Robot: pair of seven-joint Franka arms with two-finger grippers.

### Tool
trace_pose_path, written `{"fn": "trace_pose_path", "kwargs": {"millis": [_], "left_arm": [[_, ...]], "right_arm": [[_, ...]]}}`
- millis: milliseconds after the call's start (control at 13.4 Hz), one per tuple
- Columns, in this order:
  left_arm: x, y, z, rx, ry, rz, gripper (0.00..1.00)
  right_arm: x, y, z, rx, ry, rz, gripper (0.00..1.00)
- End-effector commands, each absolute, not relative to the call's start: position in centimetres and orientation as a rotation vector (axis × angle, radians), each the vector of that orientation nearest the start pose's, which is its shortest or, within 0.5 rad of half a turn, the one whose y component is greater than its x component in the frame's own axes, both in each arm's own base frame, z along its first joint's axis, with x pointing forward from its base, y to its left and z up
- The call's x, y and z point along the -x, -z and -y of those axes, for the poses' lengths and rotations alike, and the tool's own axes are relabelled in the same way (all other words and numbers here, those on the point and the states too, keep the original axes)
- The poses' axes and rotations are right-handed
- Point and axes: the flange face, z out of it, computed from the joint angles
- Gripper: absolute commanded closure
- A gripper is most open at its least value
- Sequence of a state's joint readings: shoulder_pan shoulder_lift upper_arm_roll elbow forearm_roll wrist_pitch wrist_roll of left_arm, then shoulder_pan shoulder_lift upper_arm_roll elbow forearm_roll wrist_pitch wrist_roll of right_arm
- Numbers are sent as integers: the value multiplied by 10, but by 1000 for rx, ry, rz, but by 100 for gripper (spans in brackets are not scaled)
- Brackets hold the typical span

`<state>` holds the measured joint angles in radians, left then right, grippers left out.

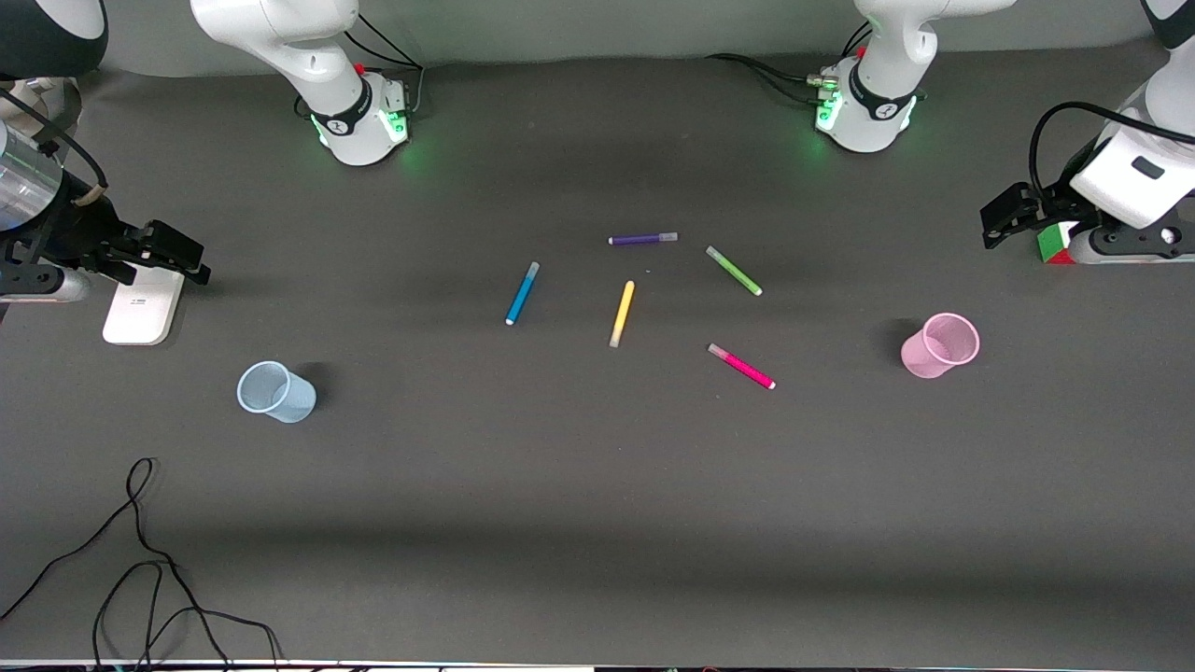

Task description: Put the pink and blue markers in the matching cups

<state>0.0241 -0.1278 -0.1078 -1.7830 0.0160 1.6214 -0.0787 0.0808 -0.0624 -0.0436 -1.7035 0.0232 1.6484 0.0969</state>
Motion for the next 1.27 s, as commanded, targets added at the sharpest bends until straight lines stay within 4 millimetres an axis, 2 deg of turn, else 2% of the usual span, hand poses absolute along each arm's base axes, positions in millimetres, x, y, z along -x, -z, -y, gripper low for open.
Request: {"fn": "trace_pose_path", "kwargs": {"millis": [0, 150, 224, 374, 449, 598, 822, 972, 1047, 1196], "left_arm": [[-533, -607, 44, 3116, -67, -10, 0], [-549, -611, 39, 3120, -105, 15, 0], [-549, -612, 37, 3118, -103, 20, 0], [-550, -612, 34, 3113, -95, 20, 0], [-551, -612, 34, 3114, -88, 20, 0], [-556, -604, 34, 3114, -109, 26, 0], [-561, -592, 35, 3110, -150, 16, 0], [-568, -573, 48, 3106, -206, -8, 0], [-572, -558, 67, 3099, -247, 1, 0], [-578, -515, 119, 3055, -330, 160, 0]], "right_arm": [[-542, -605, -22, 3128, -4, -70, 0], [-545, -597, -26, 3126, -42, -88, 0], [-546, -592, -31, 3125, -57, -109, 0], [-551, -573, -58, 3104, -120, -181, 0], [-553, -559, -74, 3050, -194, -254, 0], [-563, -516, -107, 2922, -373, -367, 0], [-567, -452, -164, 2892, -585, -447, 0], [-559, -404, -193, 2862, -722, -450, 0], [-557, -380, -197, 2819, -773, -475, 0], [-546, -324, -201, 2777, -822, -536, 0]]}}
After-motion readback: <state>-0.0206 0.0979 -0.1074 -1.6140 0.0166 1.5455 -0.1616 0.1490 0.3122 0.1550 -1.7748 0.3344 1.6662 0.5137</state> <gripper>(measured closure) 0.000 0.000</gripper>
